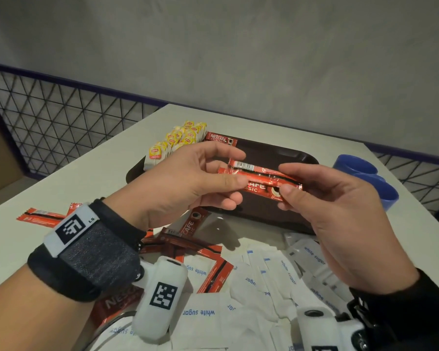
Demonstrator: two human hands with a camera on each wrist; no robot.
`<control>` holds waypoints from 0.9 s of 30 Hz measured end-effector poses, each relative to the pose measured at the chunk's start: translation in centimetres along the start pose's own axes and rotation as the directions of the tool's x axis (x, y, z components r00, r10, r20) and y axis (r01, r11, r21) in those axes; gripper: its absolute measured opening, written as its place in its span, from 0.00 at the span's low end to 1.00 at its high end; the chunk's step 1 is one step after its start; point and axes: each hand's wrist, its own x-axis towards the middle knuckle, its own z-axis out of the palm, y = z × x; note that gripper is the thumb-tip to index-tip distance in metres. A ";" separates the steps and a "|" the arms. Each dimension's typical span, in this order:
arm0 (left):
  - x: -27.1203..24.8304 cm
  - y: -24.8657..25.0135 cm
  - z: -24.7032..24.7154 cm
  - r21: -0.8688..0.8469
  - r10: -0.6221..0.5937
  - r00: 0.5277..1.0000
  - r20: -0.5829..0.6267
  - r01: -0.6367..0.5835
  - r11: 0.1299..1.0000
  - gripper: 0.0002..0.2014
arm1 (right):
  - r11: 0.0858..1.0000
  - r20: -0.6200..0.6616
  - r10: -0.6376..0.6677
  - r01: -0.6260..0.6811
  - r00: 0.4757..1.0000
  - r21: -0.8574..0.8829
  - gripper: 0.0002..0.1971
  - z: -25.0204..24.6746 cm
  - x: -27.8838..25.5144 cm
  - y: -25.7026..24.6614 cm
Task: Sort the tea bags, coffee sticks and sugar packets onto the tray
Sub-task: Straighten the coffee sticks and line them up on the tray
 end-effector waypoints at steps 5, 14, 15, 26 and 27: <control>-0.1 0.1 0.0 0.013 0.004 1.000 0.001 -0.004 1.000 0.27 | 0.998 -0.089 0.043 -0.038 0.995 0.050 0.14 -0.3 0.4 -0.3; -0.4 0.2 0.0 0.069 0.030 0.999 0.030 -0.032 0.997 0.22 | 0.928 0.070 0.298 -0.306 0.952 0.212 0.13 -0.6 0.6 -0.4; -0.4 0.2 0.0 0.073 0.029 0.999 0.032 -0.031 0.997 0.21 | 0.912 0.090 0.320 -0.333 0.943 0.242 0.12 -0.7 0.6 -0.6; -0.1 0.2 -0.5 0.083 0.017 1.000 -0.019 -0.016 0.996 0.19 | 0.917 0.145 0.293 -0.320 0.945 0.238 0.12 -0.7 0.6 -0.5; -0.1 0.2 -0.5 0.081 0.015 1.000 -0.015 -0.013 0.997 0.20 | 0.927 0.134 0.284 -0.307 0.949 0.214 0.11 -0.5 0.4 -0.5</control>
